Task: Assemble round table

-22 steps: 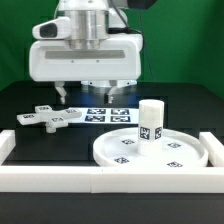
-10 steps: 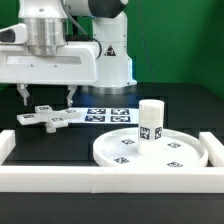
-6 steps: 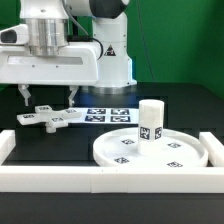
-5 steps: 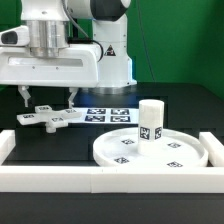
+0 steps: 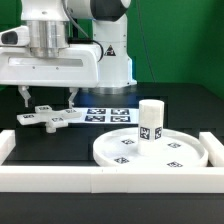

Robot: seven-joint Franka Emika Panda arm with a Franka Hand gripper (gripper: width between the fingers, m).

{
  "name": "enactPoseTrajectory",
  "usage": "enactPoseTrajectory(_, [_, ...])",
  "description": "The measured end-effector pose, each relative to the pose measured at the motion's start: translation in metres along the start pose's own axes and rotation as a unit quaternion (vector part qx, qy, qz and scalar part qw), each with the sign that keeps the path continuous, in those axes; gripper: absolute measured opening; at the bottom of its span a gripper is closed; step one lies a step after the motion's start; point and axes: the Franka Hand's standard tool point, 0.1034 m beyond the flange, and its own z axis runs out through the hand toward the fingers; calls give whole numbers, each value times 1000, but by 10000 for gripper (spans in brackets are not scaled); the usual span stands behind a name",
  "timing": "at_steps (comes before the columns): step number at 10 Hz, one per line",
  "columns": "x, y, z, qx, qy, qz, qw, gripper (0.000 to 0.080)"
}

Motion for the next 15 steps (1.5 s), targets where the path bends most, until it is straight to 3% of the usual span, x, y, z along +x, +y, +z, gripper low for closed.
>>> enactPoseTrajectory(2, [-5,0,2,6,-3,31,1000,649])
enactPoseTrajectory(15, [-16,-1,21,2,-21,25,999,649])
